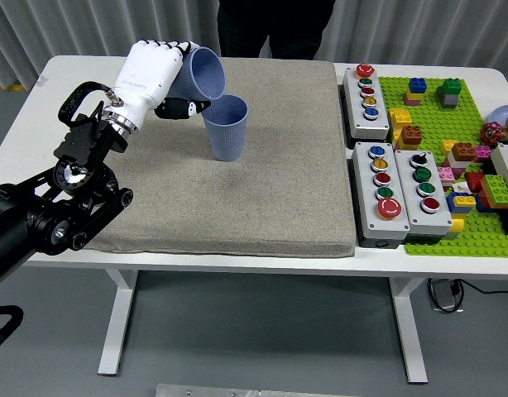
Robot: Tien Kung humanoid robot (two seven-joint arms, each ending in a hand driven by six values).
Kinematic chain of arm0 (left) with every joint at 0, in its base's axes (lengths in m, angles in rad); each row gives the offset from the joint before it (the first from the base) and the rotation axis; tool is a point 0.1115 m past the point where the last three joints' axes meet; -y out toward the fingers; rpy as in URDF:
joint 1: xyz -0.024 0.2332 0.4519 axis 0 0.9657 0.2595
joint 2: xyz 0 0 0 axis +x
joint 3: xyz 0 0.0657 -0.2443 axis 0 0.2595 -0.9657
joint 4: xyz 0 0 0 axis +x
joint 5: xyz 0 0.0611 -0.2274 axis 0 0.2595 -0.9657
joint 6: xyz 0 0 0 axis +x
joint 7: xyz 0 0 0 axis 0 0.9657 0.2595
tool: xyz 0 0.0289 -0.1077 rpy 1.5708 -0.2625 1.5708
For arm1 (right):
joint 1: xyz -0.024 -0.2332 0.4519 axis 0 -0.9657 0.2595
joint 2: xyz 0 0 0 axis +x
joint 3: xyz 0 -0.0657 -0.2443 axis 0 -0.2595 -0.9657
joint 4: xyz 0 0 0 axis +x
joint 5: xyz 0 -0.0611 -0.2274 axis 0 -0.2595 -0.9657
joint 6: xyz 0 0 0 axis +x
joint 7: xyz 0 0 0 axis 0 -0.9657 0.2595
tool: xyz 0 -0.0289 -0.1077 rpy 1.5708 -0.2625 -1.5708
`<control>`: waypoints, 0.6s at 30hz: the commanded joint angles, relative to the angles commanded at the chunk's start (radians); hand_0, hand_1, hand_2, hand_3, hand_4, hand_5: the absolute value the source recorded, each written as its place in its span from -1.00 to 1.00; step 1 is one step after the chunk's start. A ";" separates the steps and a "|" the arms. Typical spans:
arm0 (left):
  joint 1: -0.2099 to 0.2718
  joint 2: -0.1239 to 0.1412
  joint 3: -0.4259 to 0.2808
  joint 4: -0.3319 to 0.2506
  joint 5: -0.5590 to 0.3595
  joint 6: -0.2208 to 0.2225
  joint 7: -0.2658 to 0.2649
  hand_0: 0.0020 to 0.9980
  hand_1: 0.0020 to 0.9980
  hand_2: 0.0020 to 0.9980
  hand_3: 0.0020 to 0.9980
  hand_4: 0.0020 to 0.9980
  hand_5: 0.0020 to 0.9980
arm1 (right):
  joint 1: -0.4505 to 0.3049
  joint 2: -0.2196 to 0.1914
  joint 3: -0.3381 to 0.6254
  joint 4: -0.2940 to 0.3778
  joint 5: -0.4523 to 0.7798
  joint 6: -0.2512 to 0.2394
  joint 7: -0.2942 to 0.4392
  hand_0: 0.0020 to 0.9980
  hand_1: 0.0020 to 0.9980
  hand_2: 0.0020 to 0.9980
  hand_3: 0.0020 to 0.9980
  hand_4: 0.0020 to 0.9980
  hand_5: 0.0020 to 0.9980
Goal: Pick cup pour cup place
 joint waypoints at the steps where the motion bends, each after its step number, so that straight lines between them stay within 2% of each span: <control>1: -0.002 0.002 0.004 0.000 0.001 -0.001 0.000 -0.07 -0.07 0.02 0.02 0.50 -0.57 | -0.001 0.000 0.000 0.000 0.000 0.000 0.000 0.34 0.22 0.12 0.12 -1.00 -0.62; 18: -0.061 0.038 0.081 0.010 0.049 -0.002 0.035 -0.07 -0.07 0.02 0.01 0.48 -0.58 | 0.008 -0.003 -0.003 -0.001 0.011 0.001 0.003 0.34 0.22 0.12 0.11 -1.00 -0.63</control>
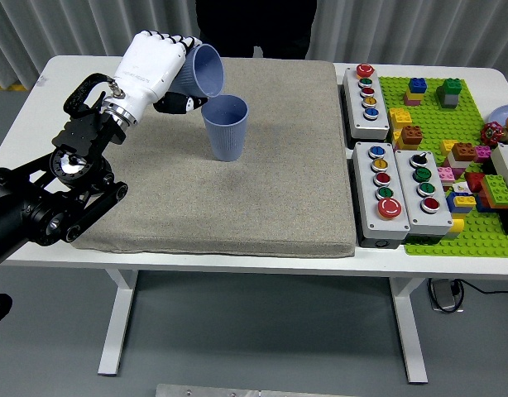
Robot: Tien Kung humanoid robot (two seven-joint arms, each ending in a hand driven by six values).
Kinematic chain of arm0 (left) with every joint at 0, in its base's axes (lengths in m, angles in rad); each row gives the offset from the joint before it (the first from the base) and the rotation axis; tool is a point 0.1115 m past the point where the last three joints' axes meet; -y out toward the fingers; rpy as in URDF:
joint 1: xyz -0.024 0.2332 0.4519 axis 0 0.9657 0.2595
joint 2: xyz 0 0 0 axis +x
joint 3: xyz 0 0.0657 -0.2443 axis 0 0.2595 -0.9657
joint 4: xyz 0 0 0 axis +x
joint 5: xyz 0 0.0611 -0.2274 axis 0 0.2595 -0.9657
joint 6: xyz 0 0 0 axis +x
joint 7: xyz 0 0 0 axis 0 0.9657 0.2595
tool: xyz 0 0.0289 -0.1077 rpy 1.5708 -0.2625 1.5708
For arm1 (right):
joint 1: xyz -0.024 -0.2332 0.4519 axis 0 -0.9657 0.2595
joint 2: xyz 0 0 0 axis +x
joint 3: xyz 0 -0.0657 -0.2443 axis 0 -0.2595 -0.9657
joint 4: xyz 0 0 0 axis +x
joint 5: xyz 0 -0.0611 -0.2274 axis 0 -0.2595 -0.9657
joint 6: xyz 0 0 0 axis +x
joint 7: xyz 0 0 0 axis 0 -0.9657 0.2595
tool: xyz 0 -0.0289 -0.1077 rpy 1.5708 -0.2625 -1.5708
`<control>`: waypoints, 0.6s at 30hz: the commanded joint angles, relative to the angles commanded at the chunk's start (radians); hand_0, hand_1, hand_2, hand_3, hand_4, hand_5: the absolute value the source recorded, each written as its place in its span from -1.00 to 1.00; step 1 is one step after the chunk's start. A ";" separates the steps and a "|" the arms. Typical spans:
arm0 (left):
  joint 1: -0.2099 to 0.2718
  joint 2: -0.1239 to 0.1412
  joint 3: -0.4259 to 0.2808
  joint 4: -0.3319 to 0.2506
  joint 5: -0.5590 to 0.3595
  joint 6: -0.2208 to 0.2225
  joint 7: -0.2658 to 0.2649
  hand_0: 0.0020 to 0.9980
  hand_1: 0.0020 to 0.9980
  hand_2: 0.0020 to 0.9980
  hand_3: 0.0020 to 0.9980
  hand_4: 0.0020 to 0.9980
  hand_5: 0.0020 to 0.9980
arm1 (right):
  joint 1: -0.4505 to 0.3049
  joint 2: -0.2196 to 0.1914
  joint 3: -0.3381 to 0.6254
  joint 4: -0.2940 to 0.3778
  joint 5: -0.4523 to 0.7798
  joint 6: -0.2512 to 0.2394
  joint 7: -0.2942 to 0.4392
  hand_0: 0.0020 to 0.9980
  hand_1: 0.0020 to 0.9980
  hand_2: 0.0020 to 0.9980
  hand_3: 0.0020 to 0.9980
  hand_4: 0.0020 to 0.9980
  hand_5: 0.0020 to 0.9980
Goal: Pick cup pour cup place
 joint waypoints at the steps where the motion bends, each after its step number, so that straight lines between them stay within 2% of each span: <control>1: -0.002 0.001 0.002 0.000 0.003 0.000 0.001 -0.06 -0.07 0.02 0.01 0.48 -0.57 | 0.000 0.000 0.000 0.000 0.000 0.000 0.000 0.34 0.22 0.12 0.11 -1.00 -0.63; 8: -0.016 0.004 0.028 0.008 0.036 -0.003 0.019 -0.06 -0.07 0.02 0.00 0.47 -0.57 | 0.000 0.000 0.000 0.000 0.001 0.000 0.001 0.34 0.22 0.12 0.11 -1.00 -0.63; 18: -0.055 0.025 0.093 0.006 0.045 -0.012 0.037 -0.06 -0.07 0.01 0.00 0.47 -0.57 | 0.006 -0.001 -0.005 0.000 0.011 -0.003 0.003 0.34 0.22 0.12 0.11 -1.00 -0.63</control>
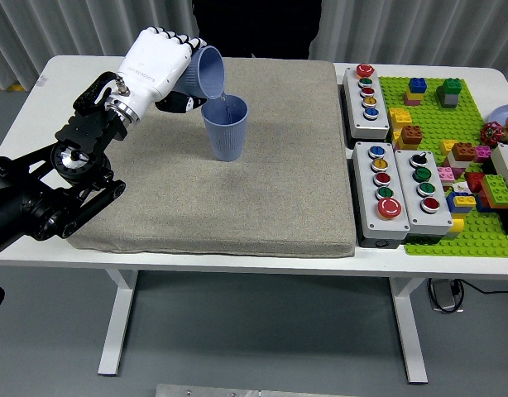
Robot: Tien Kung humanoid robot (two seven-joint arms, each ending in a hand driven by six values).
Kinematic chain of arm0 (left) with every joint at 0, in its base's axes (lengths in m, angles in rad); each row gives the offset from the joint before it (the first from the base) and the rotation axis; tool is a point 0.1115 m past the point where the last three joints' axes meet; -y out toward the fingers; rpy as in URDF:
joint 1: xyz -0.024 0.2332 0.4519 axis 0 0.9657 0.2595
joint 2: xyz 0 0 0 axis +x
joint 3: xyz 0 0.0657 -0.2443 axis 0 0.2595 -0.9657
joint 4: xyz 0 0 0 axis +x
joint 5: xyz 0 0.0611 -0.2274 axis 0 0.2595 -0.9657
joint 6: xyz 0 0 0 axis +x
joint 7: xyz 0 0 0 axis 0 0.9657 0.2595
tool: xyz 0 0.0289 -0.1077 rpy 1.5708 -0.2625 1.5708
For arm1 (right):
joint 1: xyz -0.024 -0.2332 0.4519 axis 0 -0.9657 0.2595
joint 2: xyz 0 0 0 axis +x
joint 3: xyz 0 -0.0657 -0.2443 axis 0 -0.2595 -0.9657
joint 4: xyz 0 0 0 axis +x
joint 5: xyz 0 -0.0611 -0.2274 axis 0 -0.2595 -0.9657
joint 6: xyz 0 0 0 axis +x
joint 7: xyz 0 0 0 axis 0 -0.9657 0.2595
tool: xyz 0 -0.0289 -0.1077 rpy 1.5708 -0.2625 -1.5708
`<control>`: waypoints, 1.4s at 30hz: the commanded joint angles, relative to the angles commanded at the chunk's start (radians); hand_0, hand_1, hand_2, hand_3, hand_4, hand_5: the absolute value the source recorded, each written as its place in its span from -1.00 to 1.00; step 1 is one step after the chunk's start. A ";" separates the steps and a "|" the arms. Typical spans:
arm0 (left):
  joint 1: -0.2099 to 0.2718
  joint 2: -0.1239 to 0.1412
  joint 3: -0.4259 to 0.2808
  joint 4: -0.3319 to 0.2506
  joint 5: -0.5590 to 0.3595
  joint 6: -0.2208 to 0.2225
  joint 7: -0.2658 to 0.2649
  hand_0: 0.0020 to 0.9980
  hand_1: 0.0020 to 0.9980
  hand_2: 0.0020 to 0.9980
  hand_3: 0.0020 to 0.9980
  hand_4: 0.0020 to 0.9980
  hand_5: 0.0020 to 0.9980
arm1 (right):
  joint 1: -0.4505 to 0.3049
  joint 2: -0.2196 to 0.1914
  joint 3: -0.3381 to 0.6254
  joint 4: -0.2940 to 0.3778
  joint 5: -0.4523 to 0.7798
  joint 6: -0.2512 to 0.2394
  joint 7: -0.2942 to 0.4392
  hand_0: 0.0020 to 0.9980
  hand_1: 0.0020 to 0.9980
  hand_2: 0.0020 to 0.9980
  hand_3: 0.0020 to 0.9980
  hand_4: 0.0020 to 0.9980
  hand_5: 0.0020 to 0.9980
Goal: Pick cup pour cup place
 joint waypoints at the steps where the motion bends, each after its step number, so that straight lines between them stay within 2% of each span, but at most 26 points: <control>1: -0.005 0.003 0.006 -0.001 0.000 -0.002 0.001 -0.05 -0.07 0.01 0.00 0.46 -0.57 | 0.001 0.000 -0.001 0.000 0.002 0.000 0.000 0.34 0.22 0.12 0.11 -1.00 -0.63; 8: -0.023 0.014 0.027 -0.001 0.000 -0.008 0.007 -0.05 -0.07 0.01 0.00 0.46 -0.57 | 0.001 0.000 -0.001 0.000 0.002 -0.001 0.000 0.34 0.22 0.12 0.11 -1.00 -0.63; 16: -0.048 0.040 0.081 -0.014 0.000 -0.016 0.011 -0.05 -0.07 0.01 0.00 0.46 -0.56 | 0.003 -0.001 -0.002 0.000 0.004 -0.002 -0.001 0.34 0.22 0.12 0.11 -1.00 -0.63; 26: -0.065 0.045 0.118 -0.018 0.000 -0.016 0.020 -0.04 -0.07 0.01 0.00 0.46 -0.56 | 0.004 -0.002 -0.007 0.001 0.013 -0.005 0.000 0.34 0.22 0.12 0.11 -1.00 -0.64; 38: -0.093 0.060 0.211 -0.015 0.000 -0.017 0.051 -0.04 -0.07 0.01 0.00 0.46 -0.54 | -0.005 -0.001 -0.007 0.001 0.010 -0.005 -0.002 0.34 0.22 0.12 0.11 -1.00 -0.64; 42: -0.097 0.063 0.222 -0.017 0.000 -0.021 0.055 -0.04 -0.07 0.01 0.00 0.46 -0.54 | -0.008 -0.001 -0.006 0.002 0.008 -0.005 -0.002 0.34 0.22 0.12 0.11 -1.00 -0.64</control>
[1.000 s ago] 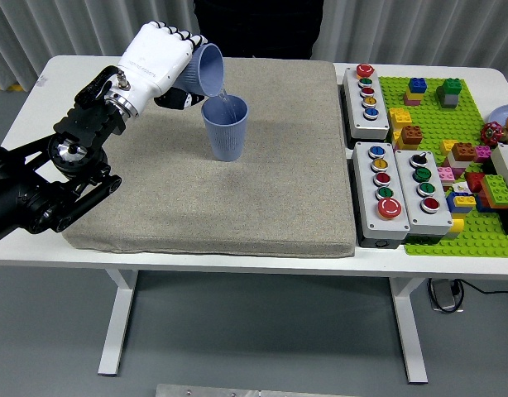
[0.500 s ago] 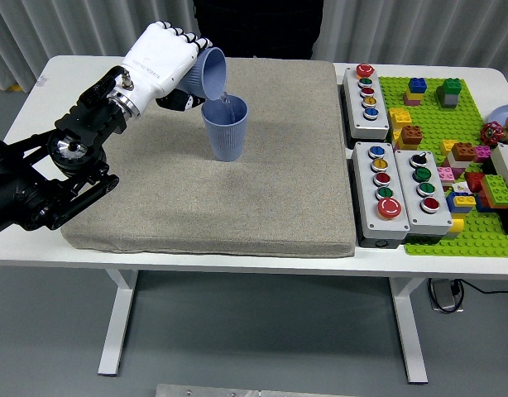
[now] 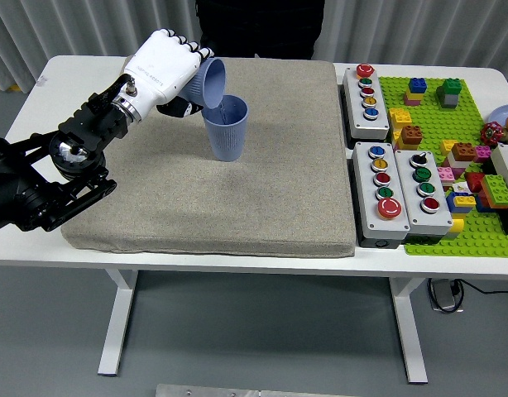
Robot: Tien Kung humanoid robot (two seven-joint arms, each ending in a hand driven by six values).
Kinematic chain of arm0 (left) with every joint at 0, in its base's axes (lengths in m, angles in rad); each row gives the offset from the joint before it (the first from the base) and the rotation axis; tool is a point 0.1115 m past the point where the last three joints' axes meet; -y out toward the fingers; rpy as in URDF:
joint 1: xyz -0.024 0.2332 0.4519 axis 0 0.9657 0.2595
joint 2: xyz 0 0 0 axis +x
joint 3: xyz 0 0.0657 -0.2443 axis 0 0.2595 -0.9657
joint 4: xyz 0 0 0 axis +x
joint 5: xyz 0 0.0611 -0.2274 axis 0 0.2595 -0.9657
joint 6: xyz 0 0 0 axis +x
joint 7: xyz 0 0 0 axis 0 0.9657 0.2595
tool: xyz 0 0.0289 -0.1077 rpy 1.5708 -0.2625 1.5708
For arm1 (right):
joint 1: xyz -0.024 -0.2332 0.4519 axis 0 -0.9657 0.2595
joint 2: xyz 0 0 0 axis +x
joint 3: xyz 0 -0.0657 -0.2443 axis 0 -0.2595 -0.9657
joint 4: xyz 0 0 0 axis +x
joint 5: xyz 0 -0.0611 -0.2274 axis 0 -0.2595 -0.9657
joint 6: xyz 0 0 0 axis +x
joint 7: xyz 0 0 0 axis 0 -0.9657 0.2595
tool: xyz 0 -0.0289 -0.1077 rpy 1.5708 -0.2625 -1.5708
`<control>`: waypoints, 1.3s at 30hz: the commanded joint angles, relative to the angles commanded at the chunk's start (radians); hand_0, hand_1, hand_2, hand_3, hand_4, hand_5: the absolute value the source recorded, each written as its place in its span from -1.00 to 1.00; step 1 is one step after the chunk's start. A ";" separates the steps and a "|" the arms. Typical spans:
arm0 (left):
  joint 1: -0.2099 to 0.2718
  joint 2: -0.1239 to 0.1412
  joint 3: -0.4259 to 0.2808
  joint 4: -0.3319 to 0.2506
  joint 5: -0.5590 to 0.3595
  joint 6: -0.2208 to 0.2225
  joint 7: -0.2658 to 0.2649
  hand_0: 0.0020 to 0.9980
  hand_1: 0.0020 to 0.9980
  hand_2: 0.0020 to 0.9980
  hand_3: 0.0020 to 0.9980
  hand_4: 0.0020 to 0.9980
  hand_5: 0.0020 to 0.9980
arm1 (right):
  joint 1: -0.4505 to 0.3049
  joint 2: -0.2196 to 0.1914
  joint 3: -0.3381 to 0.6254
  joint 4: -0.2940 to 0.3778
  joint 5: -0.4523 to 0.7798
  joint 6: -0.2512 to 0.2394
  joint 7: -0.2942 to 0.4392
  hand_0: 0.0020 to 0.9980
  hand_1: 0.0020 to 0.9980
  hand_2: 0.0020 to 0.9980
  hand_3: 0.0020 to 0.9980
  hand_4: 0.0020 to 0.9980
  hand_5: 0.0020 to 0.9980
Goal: Pick cup pour cup place
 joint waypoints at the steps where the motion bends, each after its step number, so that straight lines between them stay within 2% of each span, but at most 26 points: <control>1: -0.002 0.003 0.003 -0.001 0.000 -0.003 0.008 -0.03 -0.07 0.01 0.00 0.46 -0.53 | -0.001 0.000 0.000 0.000 -0.001 0.000 0.000 0.34 0.22 0.12 0.11 -1.00 -0.63; 9: -0.014 0.007 0.017 -0.004 0.000 -0.008 0.025 -0.02 -0.07 0.01 -0.01 0.46 -0.53 | -0.002 0.000 -0.003 0.001 0.003 -0.001 -0.001 0.34 0.22 0.12 0.11 -1.00 -0.64; 18: -0.033 0.017 0.026 -0.049 0.000 -0.021 0.037 -0.02 -0.07 0.01 -0.01 0.46 -0.53 | 0.001 -0.001 -0.007 0.000 0.008 -0.002 0.002 0.34 0.22 0.12 0.11 -1.00 -0.64; 31: -0.041 0.013 0.036 -0.038 0.000 -0.005 0.036 -0.01 -0.07 0.01 0.01 0.47 -0.53 | 0.008 -0.002 -0.016 0.000 0.020 -0.006 0.005 0.34 0.22 0.12 0.11 -1.00 -0.64; 39: -0.051 0.013 0.064 -0.037 0.000 -0.013 0.042 -0.01 -0.07 0.01 0.01 0.47 -0.54 | 0.008 -0.003 -0.019 0.000 0.024 -0.008 0.007 0.34 0.22 0.12 0.11 -1.00 -0.64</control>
